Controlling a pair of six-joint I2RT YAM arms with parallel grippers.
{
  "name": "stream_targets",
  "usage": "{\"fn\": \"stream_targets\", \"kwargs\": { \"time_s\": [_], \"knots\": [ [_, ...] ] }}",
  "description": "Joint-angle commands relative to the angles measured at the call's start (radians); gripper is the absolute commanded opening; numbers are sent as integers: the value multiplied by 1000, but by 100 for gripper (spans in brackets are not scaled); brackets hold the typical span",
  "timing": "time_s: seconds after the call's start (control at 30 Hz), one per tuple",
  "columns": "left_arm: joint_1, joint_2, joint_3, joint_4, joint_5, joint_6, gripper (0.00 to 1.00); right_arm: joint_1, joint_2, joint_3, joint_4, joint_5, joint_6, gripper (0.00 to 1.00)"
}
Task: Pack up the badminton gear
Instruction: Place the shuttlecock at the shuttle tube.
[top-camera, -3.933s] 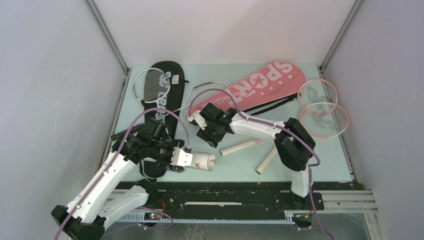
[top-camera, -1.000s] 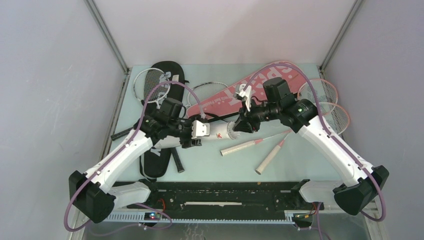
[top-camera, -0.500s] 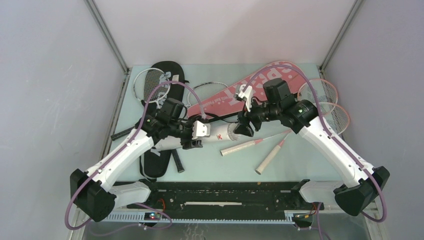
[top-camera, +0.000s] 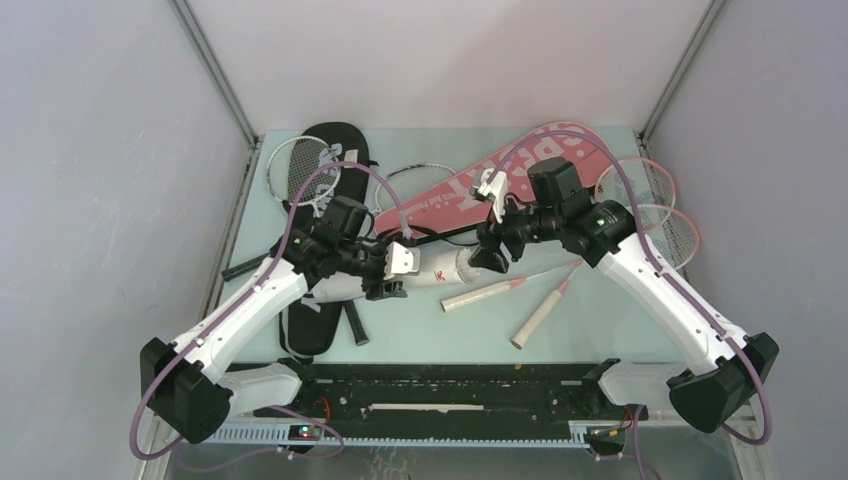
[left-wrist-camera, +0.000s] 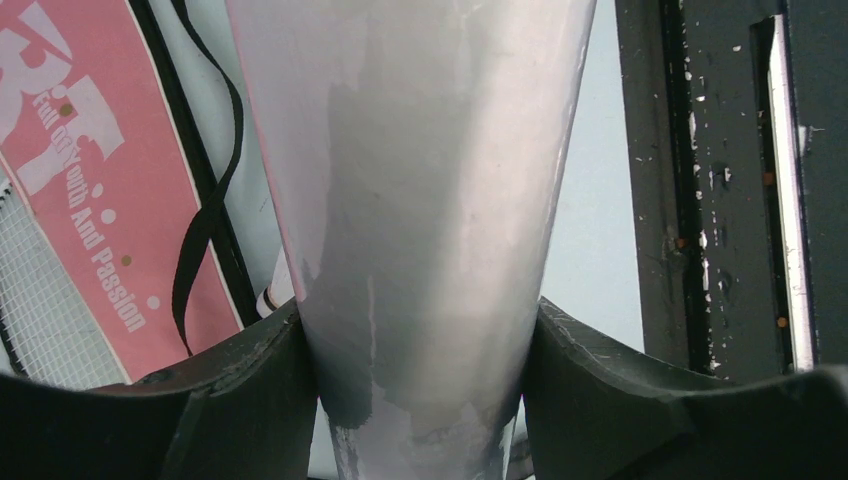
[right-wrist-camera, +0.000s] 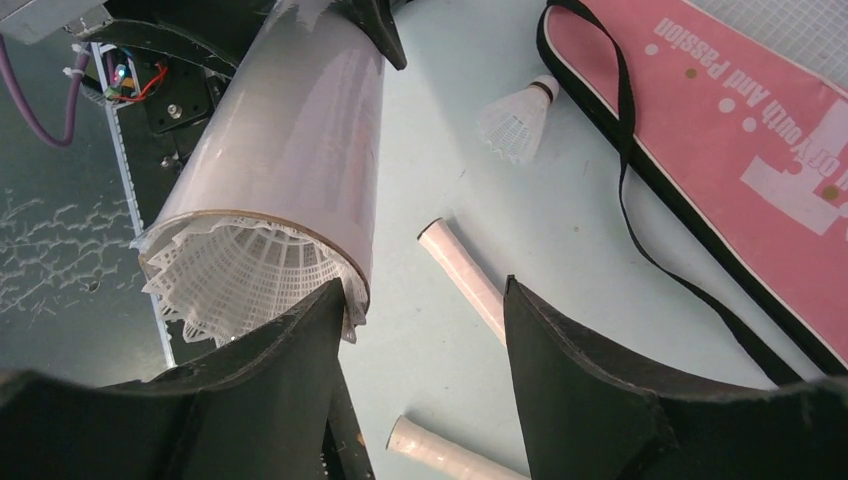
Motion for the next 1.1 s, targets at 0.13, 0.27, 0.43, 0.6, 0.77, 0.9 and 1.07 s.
{"fn": "stream_targets", "kwargs": {
  "time_s": [0.13, 0.27, 0.43, 0.6, 0.77, 0.9, 1.07],
  "knots": [
    [-3, -18, 64, 50, 112, -58, 57, 44, 30, -5, 42, 32, 0, 68],
    [-3, -11, 61, 70, 118, -78, 56, 63, 45, -5, 49, 42, 4, 68],
    [-4, -2, 60, 77, 110, -83, 56, 81, 61, -5, 54, 55, 7, 68],
    [-5, -9, 33, 61, 22, -10, 56, 63, 43, -3, 65, 52, 12, 71],
    [-4, -23, 23, 7, -72, 85, 57, -1, 19, 53, 33, -32, 28, 76],
    [-5, -36, 23, -35, -130, 139, 58, -80, 6, 109, 11, -129, 47, 78],
    [-4, -60, 21, -95, -172, 195, 59, -129, -3, 112, 39, -93, 52, 78]
  ]
}}
